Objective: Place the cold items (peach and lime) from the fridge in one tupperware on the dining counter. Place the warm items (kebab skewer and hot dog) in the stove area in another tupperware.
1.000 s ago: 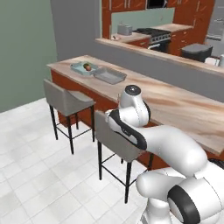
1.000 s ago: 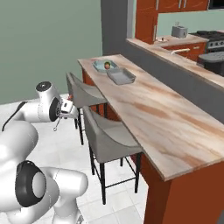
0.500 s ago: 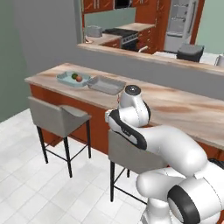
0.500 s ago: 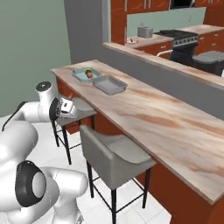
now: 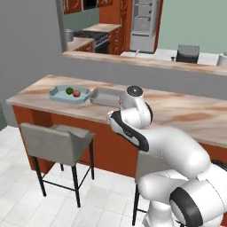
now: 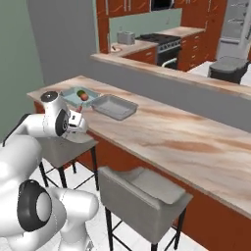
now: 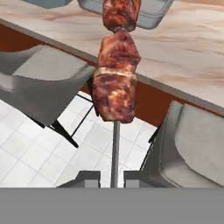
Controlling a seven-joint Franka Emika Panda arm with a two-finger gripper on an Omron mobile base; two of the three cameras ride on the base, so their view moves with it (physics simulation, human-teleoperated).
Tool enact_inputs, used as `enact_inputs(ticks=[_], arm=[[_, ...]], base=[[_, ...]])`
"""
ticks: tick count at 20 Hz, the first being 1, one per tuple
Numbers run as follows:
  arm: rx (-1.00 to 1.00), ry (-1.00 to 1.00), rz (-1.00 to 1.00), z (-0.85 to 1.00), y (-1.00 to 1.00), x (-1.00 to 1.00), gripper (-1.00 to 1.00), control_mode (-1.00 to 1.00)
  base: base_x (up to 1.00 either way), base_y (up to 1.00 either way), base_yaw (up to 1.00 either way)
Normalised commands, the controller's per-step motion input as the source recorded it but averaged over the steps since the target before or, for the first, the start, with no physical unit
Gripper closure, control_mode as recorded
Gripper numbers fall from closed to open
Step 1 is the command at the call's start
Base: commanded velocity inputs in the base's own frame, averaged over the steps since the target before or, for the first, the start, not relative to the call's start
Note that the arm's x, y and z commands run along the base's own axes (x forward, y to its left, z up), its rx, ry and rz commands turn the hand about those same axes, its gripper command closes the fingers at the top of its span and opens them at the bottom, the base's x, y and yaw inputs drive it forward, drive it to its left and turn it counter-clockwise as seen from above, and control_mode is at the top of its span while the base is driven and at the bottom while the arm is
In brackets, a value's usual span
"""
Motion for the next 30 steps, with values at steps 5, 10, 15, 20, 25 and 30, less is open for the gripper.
enact_inputs(ticks=[5, 10, 15, 20, 25, 30], arm=[[0.0, 0.0, 0.0, 0.0, 0.0, 0.0, 1.0, 1.0], [0.0, 0.0, 0.0, 0.0, 0.0, 0.0, 1.0, 1.0], [0.0, 0.0, 0.0, 0.0, 0.0, 0.0, 1.0, 1.0], [0.0, 0.0, 0.0, 0.0, 0.0, 0.0, 1.0, 1.0], [0.0, 0.0, 0.0, 0.0, 0.0, 0.0, 1.0, 1.0], [0.01, 0.21, -0.09, 0.0, 0.02, 0.8, 1.0, -1.0]], base=[[0.6, 1.0, -0.45], [0.65, 0.92, -0.5], [0.7, 0.67, -0.54], [0.72, 0.37, -0.53], [0.76, 0.0, -0.52], [0.19, 0.01, -0.09]])
